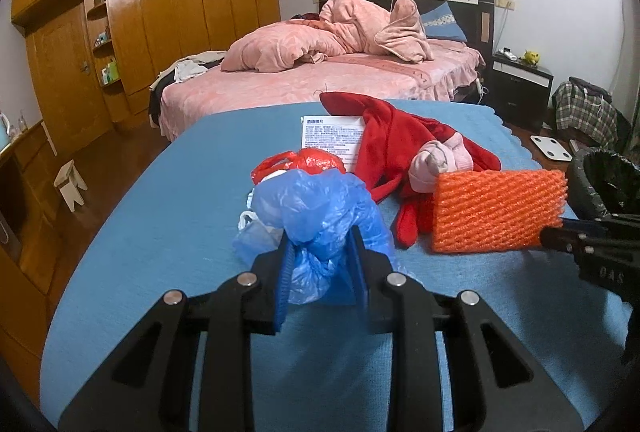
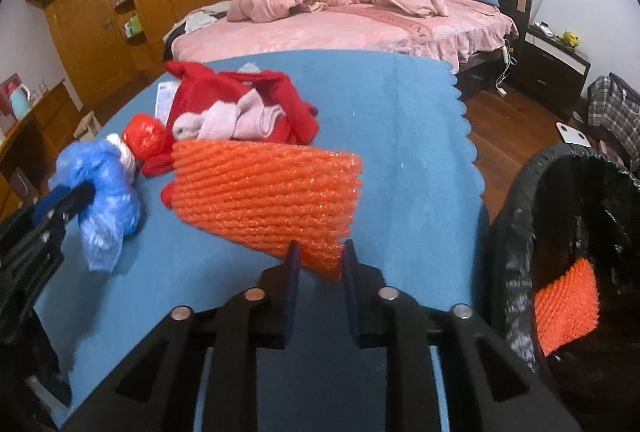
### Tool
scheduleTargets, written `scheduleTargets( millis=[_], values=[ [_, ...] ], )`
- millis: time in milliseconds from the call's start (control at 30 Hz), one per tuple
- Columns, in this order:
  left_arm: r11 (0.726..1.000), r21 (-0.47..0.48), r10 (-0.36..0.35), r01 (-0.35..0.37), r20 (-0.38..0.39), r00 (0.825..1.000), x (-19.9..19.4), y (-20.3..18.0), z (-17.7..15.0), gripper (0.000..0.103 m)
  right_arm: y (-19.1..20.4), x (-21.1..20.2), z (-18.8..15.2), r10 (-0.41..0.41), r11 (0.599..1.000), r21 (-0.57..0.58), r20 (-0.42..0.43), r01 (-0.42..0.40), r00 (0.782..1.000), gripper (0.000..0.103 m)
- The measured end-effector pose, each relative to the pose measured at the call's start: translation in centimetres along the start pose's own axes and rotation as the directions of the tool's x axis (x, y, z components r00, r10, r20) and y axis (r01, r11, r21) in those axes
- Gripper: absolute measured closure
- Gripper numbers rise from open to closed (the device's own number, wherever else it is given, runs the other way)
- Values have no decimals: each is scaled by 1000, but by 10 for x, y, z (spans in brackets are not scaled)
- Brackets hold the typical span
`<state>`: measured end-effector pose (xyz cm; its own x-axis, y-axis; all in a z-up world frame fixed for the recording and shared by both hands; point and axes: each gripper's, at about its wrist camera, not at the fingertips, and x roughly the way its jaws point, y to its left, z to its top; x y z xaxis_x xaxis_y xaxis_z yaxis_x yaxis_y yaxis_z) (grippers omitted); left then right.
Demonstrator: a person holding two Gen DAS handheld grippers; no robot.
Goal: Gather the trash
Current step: 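Grasp the second orange foam net with the right tool while the left holds the bag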
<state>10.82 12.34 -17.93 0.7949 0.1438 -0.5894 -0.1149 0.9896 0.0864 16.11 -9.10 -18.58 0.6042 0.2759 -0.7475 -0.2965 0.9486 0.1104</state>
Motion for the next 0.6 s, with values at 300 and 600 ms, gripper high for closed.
scheduleTargets(
  millis=[300, 600],
  values=[
    [1000, -2, -1, 1, -7, 1000, 1, 0, 0, 76, 8, -18, 16, -50, 999, 6, 123, 50, 991, 19],
    [1000, -11, -4, 4, -16, 1000, 4, -1, -1, 76, 35, 8, 34, -25, 998, -51, 111, 31, 994, 20]
  ],
)
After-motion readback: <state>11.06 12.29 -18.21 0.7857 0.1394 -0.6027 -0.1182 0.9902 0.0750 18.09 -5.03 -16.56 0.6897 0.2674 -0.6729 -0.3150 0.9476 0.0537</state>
